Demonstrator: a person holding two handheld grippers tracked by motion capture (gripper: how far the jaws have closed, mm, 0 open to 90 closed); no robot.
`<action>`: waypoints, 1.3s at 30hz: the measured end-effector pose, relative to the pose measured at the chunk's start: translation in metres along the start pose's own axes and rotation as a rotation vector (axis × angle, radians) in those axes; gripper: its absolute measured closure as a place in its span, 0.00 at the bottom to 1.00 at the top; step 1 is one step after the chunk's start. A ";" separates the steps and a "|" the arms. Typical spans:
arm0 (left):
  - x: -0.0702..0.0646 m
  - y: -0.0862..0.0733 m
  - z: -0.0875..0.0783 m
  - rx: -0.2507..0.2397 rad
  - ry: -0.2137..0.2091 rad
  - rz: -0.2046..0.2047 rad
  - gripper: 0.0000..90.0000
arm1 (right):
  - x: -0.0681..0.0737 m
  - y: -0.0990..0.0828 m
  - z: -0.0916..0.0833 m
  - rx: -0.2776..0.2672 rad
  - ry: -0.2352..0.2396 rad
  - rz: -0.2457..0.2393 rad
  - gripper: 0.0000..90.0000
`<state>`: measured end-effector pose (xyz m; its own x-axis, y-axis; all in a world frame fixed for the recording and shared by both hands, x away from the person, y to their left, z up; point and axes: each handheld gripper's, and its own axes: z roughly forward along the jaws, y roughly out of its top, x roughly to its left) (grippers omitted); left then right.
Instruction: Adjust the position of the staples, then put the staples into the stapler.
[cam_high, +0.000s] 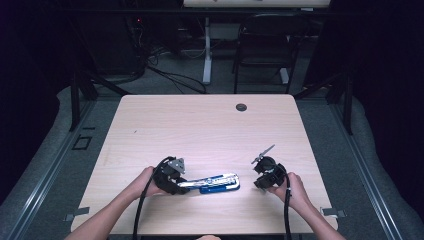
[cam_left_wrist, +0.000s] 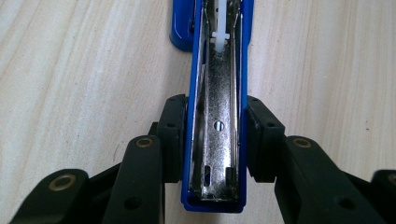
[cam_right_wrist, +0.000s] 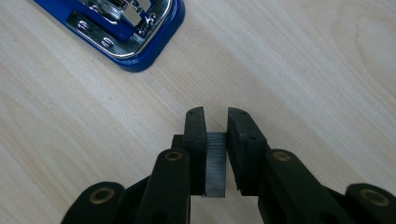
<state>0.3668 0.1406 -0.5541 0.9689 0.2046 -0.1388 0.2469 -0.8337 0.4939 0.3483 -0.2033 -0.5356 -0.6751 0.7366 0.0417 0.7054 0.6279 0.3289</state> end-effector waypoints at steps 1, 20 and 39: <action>0.000 0.000 0.000 0.000 -0.001 0.000 0.71 | 0.000 0.000 0.000 -0.008 0.002 0.000 0.87; 0.001 0.000 0.000 0.004 -0.003 0.000 0.71 | -0.001 -0.001 0.003 -0.163 -0.029 0.001 0.87; 0.001 0.000 0.001 0.013 -0.005 0.005 0.71 | -0.010 0.017 -0.003 -0.071 -0.009 -0.065 0.87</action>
<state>0.3681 0.1400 -0.5548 0.9701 0.1979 -0.1407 0.2418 -0.8413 0.4835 0.3661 -0.2007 -0.5279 -0.7169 0.6972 0.0095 0.6428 0.6555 0.3965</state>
